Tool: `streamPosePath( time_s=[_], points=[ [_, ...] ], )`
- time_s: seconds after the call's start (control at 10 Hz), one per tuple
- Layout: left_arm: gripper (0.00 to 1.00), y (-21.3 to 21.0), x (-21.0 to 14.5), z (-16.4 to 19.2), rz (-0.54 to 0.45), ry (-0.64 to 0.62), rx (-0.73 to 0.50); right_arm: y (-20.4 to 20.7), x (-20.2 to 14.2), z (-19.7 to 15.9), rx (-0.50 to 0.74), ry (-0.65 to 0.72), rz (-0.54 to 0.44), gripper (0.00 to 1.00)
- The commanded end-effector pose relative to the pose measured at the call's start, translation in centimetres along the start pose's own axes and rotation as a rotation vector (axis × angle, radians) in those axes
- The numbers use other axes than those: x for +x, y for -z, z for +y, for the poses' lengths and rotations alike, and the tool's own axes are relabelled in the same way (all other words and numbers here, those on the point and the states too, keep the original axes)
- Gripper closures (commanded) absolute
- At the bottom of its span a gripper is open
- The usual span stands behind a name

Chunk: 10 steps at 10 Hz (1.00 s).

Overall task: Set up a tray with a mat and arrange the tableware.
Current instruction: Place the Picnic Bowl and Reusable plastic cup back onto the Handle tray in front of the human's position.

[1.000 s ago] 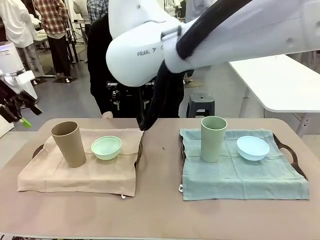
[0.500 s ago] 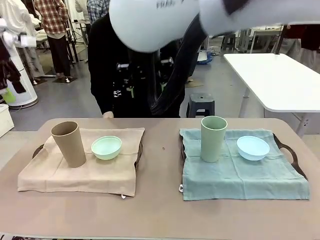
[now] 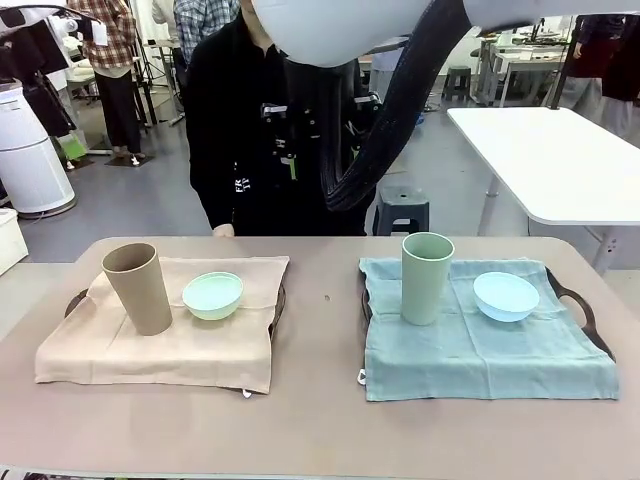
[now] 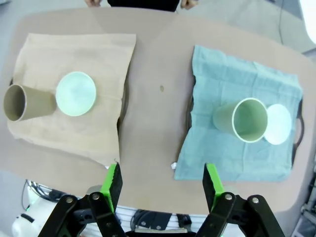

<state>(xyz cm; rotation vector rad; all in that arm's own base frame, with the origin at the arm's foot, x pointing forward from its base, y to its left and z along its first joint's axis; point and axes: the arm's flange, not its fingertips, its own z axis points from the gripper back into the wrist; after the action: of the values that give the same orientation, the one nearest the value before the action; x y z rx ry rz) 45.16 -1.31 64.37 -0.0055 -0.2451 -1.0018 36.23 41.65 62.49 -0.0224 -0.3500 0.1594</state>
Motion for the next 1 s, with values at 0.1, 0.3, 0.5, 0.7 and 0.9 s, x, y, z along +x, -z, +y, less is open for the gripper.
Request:
streamPosePath(
  time_s=[0.1, 0.3, 0.5, 0.7, 0.9],
  points=[
    [0.0, -0.81, -1.01, -0.04, -0.029, 0.029, -0.086, -0.33, -0.05, 0.53, 0.002, -0.015, -0.01, 0.16],
    [0.0, -0.81, -1.01, -0.04, -0.029, 0.029, -0.086, -0.33, -0.05, 0.53, 0.002, -0.015, -0.01, 0.16],
    [0.0, -0.81, -1.01, -0.04, -0.029, 0.029, -0.086, -0.33, -0.05, 0.53, 0.002, -0.015, -0.01, 0.16],
    [0.0, -0.81, -1.01, -0.04, -0.029, 0.029, -0.086, -0.33, -0.05, 0.53, 0.002, -0.015, -0.01, 0.16],
    [0.0, -0.81, -1.01, -0.04, -0.029, 0.029, -0.086, -0.33, -0.05, 0.53, 0.002, -0.015, -0.01, 0.16]
  ],
)
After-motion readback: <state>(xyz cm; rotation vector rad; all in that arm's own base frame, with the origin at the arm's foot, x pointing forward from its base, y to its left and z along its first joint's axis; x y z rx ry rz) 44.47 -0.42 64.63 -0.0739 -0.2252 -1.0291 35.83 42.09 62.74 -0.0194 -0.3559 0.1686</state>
